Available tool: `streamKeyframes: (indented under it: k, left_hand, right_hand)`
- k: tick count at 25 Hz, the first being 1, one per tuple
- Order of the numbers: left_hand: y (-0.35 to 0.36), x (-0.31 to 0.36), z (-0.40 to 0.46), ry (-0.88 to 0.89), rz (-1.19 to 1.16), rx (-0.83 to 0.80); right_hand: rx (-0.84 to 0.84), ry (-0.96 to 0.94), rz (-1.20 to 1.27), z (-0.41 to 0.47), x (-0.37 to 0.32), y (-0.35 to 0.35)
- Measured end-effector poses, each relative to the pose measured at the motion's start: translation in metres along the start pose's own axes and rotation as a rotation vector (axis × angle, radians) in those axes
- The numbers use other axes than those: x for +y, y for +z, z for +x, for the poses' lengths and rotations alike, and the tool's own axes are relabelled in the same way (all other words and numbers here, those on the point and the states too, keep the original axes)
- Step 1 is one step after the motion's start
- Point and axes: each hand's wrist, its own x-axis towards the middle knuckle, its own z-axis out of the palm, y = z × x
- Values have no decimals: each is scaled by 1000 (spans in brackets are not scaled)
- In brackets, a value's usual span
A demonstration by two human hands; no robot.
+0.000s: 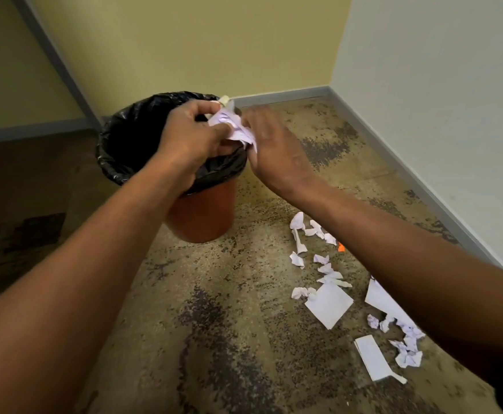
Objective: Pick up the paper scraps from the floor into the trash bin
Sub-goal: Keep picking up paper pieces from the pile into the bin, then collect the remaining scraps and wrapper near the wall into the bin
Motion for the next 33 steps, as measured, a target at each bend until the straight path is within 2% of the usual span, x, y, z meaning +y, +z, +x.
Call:
streamKeyframes:
  k: [3,7,10,14,18,22,25,29,33]
  left_hand:
    - [-35,-2,5,-22,46,70]
    - [-70,-10,2,-152,104,103]
    - [-84,-16,-3,-244,130,97]
    - [-89,-17,-4,-251,173,86]
    - [-70,-17,-5,-121,306,74]
    - [-30,-24,-8,212,541,67]
    - [14,-36,-21,347,643,-59]
    - [70,-75,-46,314,835,-379]
    - [112,-119,-72,244,988,-698]
  right_hand:
    - [3,-3,-50,23,-19,20]
    - [-84,15,-170,37,-37,41]
    - [-135,51,-79,38,-38,49]
    - [-146,46,-36,34,-33,48]
    - [-94,13,4,26,-20,37]
    - [5,42,-20,2,1,13]
    - [-1,106,-27,-34,28,-9]
    - [-117,300,-29,-104,79,-39]
    - [-329,581,-55,-203,125,-66]
